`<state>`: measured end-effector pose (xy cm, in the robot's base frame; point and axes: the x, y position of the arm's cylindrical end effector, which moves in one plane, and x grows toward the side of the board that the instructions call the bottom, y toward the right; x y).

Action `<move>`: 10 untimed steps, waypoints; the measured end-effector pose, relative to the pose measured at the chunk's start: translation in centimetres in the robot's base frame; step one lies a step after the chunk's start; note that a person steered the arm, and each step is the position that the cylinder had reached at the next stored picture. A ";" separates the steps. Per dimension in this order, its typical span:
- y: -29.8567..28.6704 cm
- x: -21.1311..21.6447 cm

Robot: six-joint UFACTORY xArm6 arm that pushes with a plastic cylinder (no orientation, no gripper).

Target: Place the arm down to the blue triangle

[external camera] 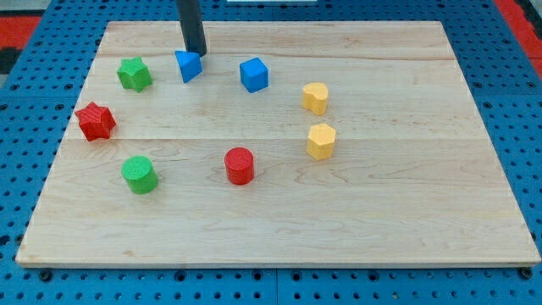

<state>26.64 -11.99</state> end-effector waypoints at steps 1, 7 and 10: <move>0.0 0.1; 4.0 4.3; 4.0 8.1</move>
<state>34.70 -7.98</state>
